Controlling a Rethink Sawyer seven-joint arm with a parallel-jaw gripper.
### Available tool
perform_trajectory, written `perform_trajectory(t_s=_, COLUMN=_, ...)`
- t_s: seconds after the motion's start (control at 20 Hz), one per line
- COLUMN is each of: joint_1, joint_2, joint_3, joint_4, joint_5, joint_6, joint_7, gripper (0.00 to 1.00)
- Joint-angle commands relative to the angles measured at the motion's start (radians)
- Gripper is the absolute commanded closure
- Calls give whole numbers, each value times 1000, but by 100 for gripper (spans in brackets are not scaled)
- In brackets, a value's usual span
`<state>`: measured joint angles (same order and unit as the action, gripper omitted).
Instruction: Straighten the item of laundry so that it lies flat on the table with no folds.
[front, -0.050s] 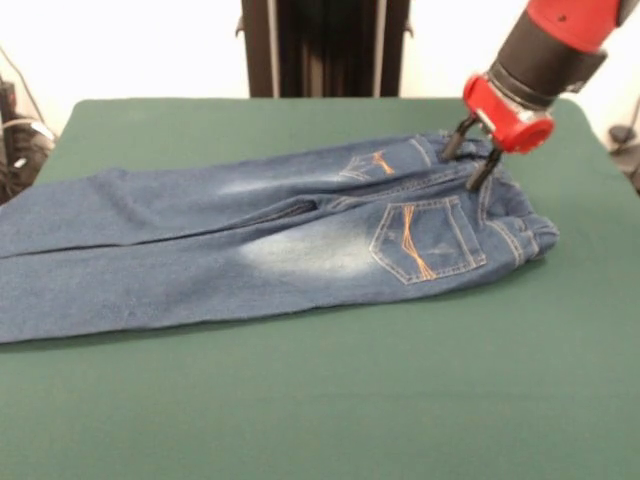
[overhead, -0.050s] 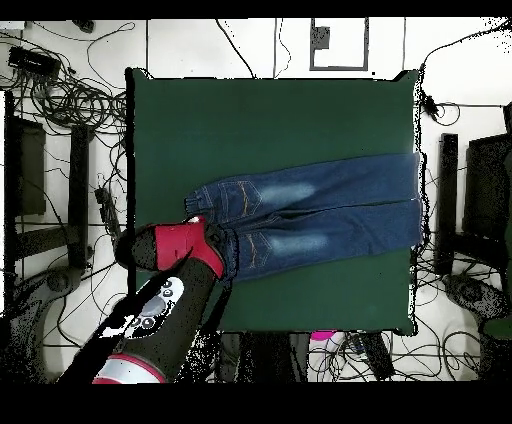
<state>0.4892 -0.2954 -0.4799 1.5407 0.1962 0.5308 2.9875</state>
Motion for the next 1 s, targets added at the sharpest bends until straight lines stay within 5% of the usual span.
perform_trajectory(t_s=0.05, joint_1=-27, joint_2=74, joint_3=127, joint_4=36, joint_5=126, joint_6=-17, joint_7=221, gripper=0)
perform_trajectory(t_s=0.35, joint_1=-66, joint_2=139, joint_3=163, joint_4=33, joint_5=155, joint_6=-184, joint_7=197, gripper=0)
perform_trajectory(t_s=0.65, joint_1=-157, joint_2=153, joint_3=315, joint_4=67, joint_5=185, joint_6=-361, joint_7=145, gripper=0)
perform_trajectory(t_s=1.0, joint_1=-169, joint_2=125, joint_3=349, joint_4=74, joint_5=201, joint_6=-245, joint_7=127, gripper=0)
